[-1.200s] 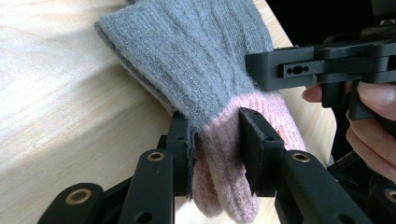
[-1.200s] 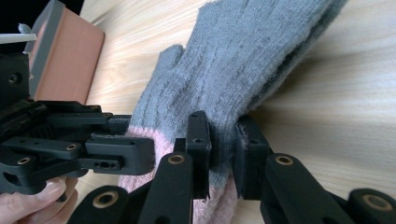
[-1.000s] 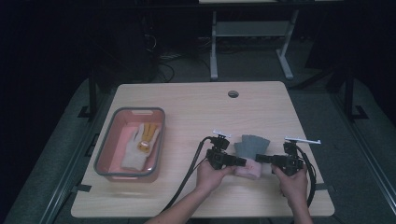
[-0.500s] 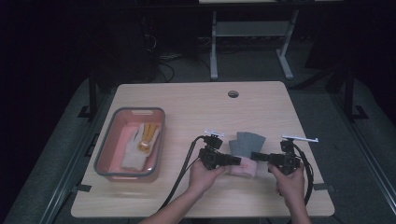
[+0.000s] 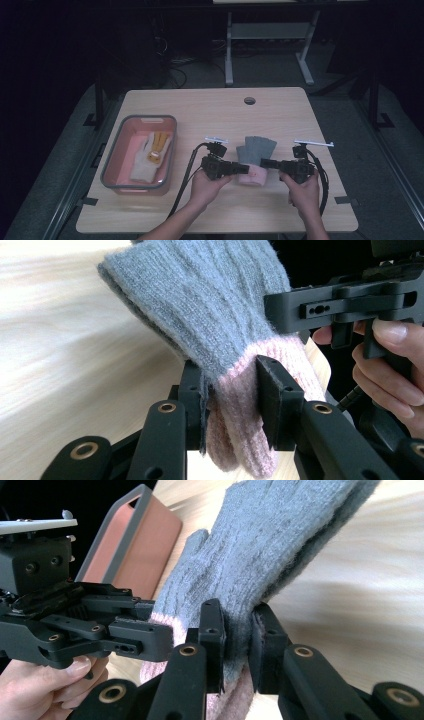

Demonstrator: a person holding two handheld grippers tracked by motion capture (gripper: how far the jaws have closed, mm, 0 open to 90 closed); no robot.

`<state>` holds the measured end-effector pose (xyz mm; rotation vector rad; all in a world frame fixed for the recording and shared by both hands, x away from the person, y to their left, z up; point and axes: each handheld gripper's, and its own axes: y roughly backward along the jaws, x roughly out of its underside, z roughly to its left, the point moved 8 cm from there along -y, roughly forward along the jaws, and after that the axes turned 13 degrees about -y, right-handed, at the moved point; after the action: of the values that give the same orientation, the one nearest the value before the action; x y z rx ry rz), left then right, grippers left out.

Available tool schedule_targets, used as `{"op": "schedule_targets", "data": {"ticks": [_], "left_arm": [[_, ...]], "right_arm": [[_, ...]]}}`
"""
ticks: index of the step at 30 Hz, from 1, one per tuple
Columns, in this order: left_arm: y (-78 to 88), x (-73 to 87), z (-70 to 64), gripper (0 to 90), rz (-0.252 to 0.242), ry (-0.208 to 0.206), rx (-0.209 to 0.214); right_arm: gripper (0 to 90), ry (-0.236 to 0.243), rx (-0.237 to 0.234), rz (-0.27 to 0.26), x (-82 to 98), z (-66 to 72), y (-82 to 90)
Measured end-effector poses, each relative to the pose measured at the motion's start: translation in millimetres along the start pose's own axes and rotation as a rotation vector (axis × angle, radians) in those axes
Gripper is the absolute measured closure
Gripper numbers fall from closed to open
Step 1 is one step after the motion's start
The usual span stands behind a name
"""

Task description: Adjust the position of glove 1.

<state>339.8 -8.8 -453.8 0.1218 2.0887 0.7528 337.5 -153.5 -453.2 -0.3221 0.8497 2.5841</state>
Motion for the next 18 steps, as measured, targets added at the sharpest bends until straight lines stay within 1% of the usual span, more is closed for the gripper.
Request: {"op": "schedule_targets", "data": {"ticks": [4,5,6,7,11,12,14,18], "left_arm": [[12.2,-1.3,3.2,67.0,-0.011,-0.008,-0.010],[16.0,-1.3,4.4,67.0,-0.011,-0.011,-0.011],[18.8,-1.6,5.0,67.1,-0.015,-0.010,-0.012],[20.6,-2.1,5.5,67.1,-0.020,-0.006,-0.013],[31.0,-3.2,9.0,67.5,-0.034,-0.013,-0.008],[33.2,-3.1,9.8,67.5,-0.038,-0.013,-0.009],[37.7,-3.4,10.7,67.5,-0.048,-0.005,-0.008],[48.0,-4.6,14.0,67.5,-0.058,-0.006,-0.013]], "right_arm": [[78.3,0.019,-0.015,0.009,-1.4,11.0,-5.6],[78.3,0.016,-0.018,0.010,-1.6,13.4,-6.7],[78.3,0.026,-0.018,0.012,-2.1,16.3,-8.4],[78.3,0.025,-0.025,0.014,-2.5,19.5,-9.5],[78.3,0.041,-0.030,0.018,-4.3,28.9,-13.4],[78.3,0.052,-0.030,0.018,-4.8,31.7,-14.7],[78.3,0.059,-0.031,0.023,-5.6,36.8,-16.8],[78.2,0.063,-0.040,0.033,-7.0,45.9,-21.3]]}}
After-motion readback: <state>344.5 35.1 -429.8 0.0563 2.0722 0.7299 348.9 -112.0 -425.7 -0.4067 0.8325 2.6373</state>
